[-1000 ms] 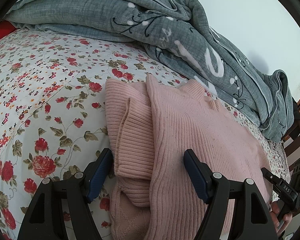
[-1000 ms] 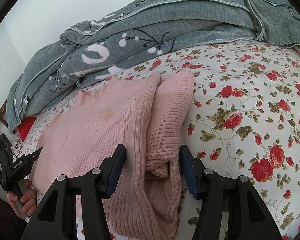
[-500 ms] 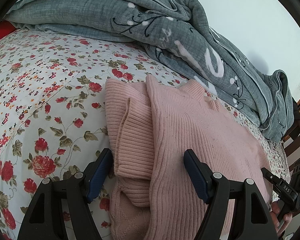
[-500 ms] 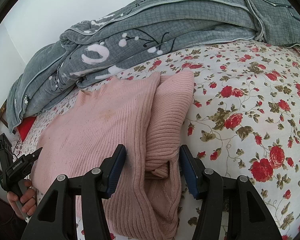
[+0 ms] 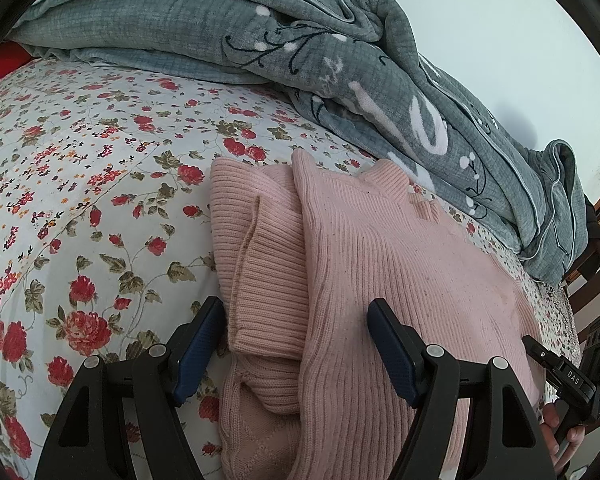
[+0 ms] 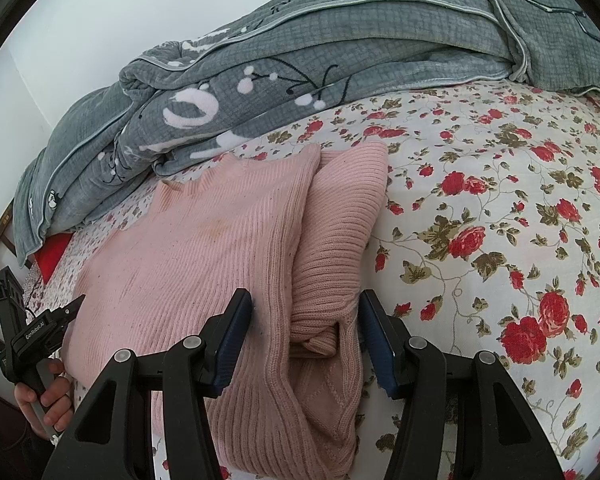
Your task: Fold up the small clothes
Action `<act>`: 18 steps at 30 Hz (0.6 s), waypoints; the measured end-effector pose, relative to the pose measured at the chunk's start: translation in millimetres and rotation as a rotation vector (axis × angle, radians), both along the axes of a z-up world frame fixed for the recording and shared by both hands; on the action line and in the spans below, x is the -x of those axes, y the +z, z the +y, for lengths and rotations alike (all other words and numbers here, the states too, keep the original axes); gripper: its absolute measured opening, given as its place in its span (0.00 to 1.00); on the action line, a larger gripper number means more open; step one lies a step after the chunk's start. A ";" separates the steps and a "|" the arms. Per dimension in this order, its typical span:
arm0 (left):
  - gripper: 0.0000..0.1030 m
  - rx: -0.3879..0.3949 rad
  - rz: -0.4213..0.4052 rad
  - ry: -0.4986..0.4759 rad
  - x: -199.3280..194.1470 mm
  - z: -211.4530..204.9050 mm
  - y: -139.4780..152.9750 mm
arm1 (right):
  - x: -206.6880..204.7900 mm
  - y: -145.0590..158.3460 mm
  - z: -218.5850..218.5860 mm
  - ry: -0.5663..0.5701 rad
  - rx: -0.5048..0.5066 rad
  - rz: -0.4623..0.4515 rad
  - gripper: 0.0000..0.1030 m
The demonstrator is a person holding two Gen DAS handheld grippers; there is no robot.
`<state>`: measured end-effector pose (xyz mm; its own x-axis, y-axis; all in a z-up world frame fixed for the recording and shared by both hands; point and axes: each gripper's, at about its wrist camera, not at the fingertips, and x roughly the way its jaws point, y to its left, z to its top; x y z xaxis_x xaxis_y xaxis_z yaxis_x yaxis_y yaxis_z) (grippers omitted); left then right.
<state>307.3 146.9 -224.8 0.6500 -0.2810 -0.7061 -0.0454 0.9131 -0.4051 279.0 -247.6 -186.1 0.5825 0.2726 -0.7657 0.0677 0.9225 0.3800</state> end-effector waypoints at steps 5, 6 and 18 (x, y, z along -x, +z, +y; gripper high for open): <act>0.70 0.002 0.000 0.000 -0.1 0.0 0.4 | 0.0 0.0 0.2 0.000 0.002 -0.001 0.53; 0.70 0.003 -0.001 0.000 0.0 0.0 0.4 | -0.1 0.0 -0.4 0.000 0.001 -0.001 0.53; 0.70 0.065 -0.007 0.003 -2.5 4.1 2.9 | -2.7 -0.7 0.5 0.016 -0.026 0.007 0.53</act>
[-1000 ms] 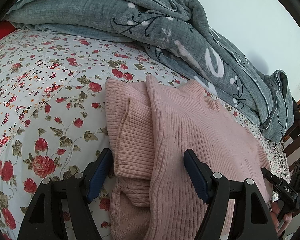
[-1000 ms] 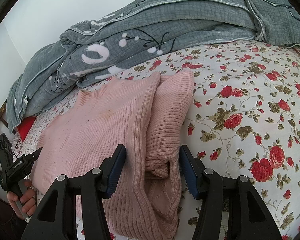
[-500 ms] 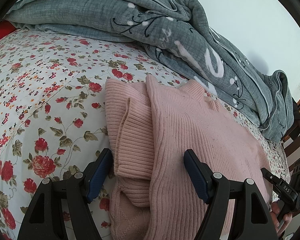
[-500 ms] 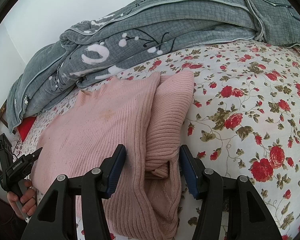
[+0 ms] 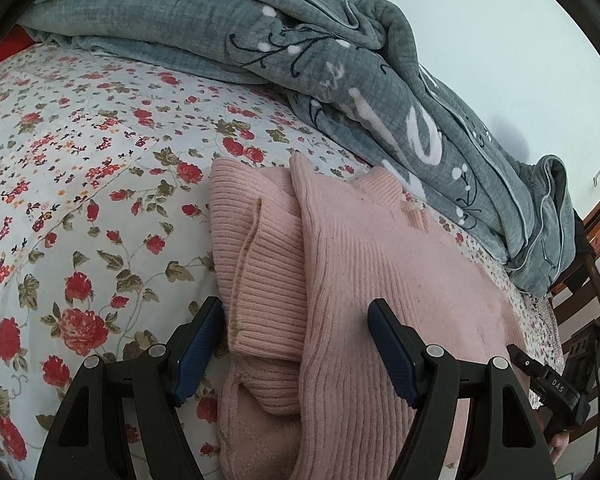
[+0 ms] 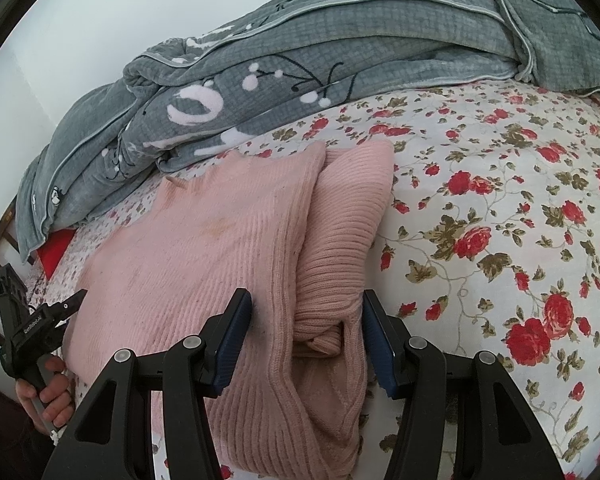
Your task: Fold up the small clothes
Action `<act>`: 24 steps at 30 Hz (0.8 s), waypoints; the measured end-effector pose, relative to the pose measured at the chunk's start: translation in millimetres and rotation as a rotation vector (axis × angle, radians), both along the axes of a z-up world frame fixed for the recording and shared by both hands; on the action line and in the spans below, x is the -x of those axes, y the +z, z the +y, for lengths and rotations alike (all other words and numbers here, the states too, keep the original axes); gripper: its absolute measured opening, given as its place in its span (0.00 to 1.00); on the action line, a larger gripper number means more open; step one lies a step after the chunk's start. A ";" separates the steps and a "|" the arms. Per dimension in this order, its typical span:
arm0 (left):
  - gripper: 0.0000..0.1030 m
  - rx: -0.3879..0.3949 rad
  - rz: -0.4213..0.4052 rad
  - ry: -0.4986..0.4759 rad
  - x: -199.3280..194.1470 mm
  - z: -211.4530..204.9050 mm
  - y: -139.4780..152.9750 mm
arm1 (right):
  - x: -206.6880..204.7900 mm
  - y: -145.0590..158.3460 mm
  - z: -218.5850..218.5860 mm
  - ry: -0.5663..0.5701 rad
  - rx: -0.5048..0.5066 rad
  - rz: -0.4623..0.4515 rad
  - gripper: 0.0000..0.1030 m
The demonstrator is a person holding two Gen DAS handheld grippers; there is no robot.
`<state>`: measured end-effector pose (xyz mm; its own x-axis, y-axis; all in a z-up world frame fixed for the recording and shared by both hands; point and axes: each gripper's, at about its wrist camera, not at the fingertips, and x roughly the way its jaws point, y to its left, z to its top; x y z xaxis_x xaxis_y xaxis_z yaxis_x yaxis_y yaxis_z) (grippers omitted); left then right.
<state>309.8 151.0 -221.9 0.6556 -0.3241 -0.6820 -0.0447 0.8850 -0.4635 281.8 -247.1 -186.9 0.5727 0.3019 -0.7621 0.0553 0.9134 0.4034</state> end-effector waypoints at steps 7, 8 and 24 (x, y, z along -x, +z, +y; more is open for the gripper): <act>0.67 0.016 0.001 0.004 -4.0 0.7 -2.1 | -9.7 -4.3 -3.2 0.013 -0.045 0.019 0.54; 0.66 0.019 0.002 0.009 -3.8 2.2 -2.6 | -10.0 -4.7 -4.1 0.011 -0.051 0.019 0.54; 0.20 0.145 -0.035 0.038 9.6 16.5 -1.4 | 4.4 13.3 -1.2 -0.021 0.004 -0.062 0.23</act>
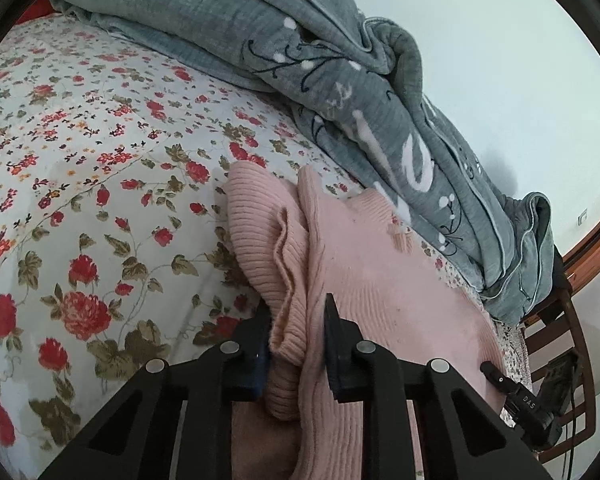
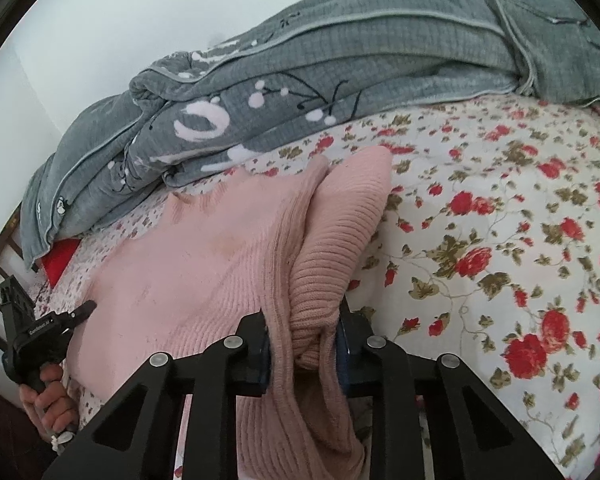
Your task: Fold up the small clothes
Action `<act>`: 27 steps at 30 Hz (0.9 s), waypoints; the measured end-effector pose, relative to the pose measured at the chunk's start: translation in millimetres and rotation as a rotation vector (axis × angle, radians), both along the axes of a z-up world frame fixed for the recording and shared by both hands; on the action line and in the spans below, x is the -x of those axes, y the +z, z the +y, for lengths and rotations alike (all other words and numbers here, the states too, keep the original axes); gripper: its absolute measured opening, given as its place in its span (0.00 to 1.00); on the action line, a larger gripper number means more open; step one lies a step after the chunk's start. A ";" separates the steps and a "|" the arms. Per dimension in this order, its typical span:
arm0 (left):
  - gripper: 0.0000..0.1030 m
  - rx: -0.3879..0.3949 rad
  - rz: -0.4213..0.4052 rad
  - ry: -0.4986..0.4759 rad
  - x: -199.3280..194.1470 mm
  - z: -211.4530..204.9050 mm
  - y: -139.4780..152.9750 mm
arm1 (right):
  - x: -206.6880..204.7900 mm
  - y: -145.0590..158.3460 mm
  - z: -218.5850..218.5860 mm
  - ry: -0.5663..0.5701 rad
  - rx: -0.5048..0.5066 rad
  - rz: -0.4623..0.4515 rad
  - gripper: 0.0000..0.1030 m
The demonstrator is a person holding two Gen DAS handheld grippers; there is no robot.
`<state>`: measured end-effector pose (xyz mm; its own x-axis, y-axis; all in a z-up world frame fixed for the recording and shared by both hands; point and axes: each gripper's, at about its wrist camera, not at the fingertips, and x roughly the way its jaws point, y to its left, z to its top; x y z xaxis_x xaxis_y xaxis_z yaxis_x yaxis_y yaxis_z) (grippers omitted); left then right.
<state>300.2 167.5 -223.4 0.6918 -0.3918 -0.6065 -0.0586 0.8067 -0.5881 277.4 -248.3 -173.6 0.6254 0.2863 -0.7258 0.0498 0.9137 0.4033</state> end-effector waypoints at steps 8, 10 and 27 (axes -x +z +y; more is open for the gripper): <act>0.20 0.030 0.001 -0.038 28.0 -7.9 4.5 | 31.5 23.3 -8.3 -0.037 -0.048 -0.030 0.21; 0.20 0.028 -0.001 -0.053 38.5 -10.6 5.4 | 39.0 28.7 -9.6 -0.043 -0.038 -0.042 0.21; 0.50 -0.019 0.007 -0.086 113.9 -8.4 7.5 | 146.7 47.2 0.3 -0.183 0.181 -0.162 0.33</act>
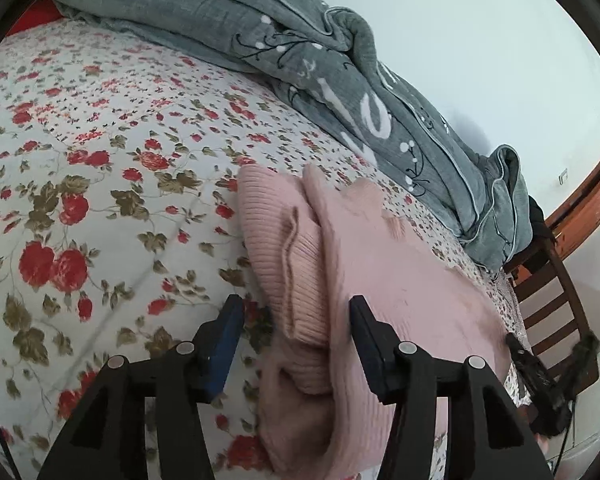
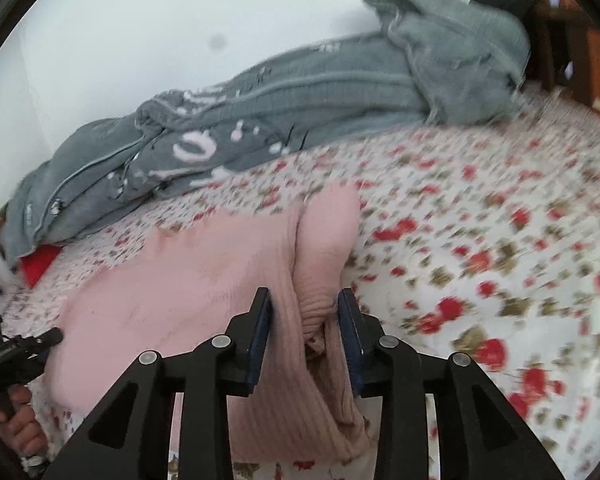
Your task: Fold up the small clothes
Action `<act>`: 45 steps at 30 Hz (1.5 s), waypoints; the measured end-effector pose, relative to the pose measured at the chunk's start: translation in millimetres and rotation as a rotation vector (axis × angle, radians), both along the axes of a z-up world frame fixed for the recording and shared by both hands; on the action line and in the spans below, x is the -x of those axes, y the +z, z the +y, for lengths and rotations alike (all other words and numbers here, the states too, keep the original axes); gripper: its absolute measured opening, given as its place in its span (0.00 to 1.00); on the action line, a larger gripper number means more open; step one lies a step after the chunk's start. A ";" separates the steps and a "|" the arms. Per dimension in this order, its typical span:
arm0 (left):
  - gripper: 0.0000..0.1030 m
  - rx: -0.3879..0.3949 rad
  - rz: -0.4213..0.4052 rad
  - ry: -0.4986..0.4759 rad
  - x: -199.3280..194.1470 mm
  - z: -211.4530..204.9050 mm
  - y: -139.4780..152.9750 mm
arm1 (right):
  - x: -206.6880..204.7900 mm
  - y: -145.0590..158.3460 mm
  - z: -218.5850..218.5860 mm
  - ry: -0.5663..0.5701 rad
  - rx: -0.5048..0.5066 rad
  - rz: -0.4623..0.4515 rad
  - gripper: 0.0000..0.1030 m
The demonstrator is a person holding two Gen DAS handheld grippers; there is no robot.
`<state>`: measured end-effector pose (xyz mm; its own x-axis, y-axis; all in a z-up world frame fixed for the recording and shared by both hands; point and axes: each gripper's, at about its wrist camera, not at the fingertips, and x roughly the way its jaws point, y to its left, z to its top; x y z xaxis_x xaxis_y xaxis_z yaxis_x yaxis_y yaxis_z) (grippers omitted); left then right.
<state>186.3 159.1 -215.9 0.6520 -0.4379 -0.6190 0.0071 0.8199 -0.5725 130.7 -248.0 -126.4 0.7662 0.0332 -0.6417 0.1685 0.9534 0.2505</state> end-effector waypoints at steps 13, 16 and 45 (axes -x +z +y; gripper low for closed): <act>0.54 0.047 0.040 -0.063 -12.0 -3.7 -4.2 | -55.5 -8.8 134.2 0.227 0.119 0.122 0.36; 0.54 0.042 0.041 -0.073 -11.6 -3.8 -3.7 | -69.0 -34.3 153.7 0.189 0.206 0.184 0.35; 0.58 0.060 0.027 -0.098 -26.1 -16.8 -6.4 | -39.3 -9.7 157.4 0.236 0.219 0.103 0.34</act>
<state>212.4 142.3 -222.3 0.5881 -0.5352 -0.6064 0.0694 0.7803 -0.6215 170.0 -90.6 -136.1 0.6848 0.0550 -0.7267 -0.0498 0.9983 0.0287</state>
